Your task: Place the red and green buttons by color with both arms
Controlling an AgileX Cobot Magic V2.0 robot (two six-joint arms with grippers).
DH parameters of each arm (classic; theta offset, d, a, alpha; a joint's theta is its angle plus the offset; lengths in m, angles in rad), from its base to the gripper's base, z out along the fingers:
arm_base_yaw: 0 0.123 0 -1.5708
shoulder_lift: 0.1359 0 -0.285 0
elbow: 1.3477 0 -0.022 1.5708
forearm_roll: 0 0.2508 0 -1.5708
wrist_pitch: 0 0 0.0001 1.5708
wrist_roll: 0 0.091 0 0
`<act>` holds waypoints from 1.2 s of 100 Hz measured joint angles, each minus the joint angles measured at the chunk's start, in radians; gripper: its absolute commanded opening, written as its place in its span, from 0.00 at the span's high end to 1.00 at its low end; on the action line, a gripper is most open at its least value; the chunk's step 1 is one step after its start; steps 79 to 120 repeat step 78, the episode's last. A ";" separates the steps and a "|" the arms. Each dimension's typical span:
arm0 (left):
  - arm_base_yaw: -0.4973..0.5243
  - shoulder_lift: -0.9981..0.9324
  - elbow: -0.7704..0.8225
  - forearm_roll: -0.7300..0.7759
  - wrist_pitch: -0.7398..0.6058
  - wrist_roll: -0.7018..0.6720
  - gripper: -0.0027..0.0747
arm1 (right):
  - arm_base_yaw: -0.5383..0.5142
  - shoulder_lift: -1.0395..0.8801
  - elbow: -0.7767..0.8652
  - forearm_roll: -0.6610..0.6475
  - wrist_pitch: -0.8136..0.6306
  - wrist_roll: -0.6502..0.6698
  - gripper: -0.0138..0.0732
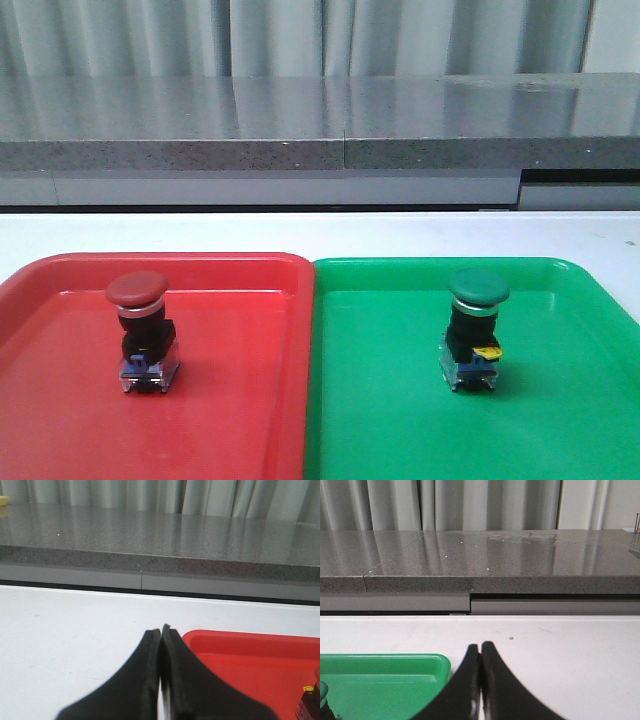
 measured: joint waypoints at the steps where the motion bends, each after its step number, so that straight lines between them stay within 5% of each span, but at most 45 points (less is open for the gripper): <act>1: 0.000 0.000 0.000 0.000 0.000 0.000 0.99 | 0.000 0.000 0.000 0.000 0.002 0.000 0.92; 120: 0.000 0.000 0.000 0.000 0.000 0.000 0.99 | 0.000 0.000 0.000 0.002 0.018 -0.002 0.92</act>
